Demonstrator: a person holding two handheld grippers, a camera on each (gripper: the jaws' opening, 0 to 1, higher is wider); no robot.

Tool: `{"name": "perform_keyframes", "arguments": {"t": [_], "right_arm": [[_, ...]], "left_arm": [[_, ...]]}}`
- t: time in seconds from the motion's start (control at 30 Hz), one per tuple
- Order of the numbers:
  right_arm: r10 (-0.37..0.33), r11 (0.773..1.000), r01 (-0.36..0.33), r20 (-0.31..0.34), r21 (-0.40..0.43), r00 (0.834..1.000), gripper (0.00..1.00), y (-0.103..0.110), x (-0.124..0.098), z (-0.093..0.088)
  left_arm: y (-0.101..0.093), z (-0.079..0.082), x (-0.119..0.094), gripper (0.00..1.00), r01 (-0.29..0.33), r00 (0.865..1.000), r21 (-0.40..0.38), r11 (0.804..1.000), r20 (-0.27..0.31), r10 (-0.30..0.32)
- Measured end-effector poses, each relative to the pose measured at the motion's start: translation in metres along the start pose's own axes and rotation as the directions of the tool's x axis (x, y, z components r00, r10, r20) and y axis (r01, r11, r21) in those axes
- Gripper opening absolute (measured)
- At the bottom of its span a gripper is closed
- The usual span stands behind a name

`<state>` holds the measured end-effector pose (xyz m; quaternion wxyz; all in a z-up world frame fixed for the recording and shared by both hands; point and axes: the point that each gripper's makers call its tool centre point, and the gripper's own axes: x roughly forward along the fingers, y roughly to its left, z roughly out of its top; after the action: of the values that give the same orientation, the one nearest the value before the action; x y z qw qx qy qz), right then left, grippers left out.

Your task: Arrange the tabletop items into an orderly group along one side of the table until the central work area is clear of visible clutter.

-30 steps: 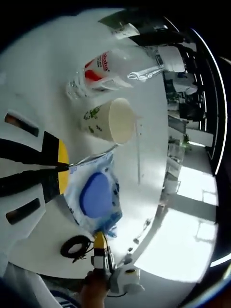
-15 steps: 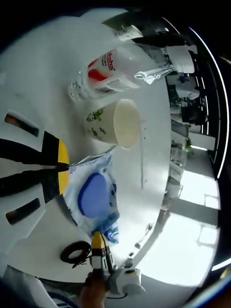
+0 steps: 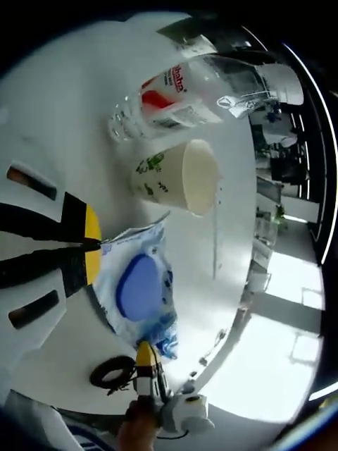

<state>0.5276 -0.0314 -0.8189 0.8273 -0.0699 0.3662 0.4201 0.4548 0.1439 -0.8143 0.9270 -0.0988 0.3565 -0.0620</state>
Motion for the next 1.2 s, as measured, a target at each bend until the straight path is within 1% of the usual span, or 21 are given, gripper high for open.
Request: {"name": "perform_keyframes", "arguments": {"t": [0.07, 0.23, 0.37, 0.77, 1.0, 1.2], "right_arm": [[0.001, 1.000, -0.001, 0.000, 0.001, 1.000, 0.00, -0.001, 0.001, 0.000], [-0.003, 1.000, 0.003, 0.003, 0.014, 1.000, 0.00, -0.002, 0.001, 0.000], [-0.005, 1.000, 0.005, 0.001, 0.020, 1.000, 0.00, -0.003, 0.002, -0.002], [-0.009, 0.999, 0.009, -0.003, 0.049, 1.000, 0.00, -0.006, 0.004, -0.007], [-0.008, 0.999, 0.008, -0.003, 0.054, 1.000, 0.00, -0.007, 0.005, -0.010], [-0.008, 0.999, 0.008, 0.001, 0.040, 1.000, 0.00, -0.007, 0.005, -0.010]], "left_arm": [[0.002, -0.003, 0.002, 0.00, -0.005, 1.000, 0.008, 1.000, -0.011, 0.005], [0.002, -0.003, 0.002, 0.00, -0.009, 1.000, 0.000, 1.000, -0.008, 0.009], [0.004, -0.006, 0.005, 0.00, -0.012, 1.000, -0.001, 1.000, -0.016, 0.012], [0.005, -0.008, 0.007, 0.00, -0.016, 1.000, -0.035, 0.999, -0.012, 0.016], [0.003, -0.010, 0.007, 0.00, -0.020, 1.000, -0.040, 0.999, -0.017, 0.019], [0.002, -0.011, 0.006, 0.00, -0.026, 0.999, -0.049, 0.998, -0.019, 0.025]]}}
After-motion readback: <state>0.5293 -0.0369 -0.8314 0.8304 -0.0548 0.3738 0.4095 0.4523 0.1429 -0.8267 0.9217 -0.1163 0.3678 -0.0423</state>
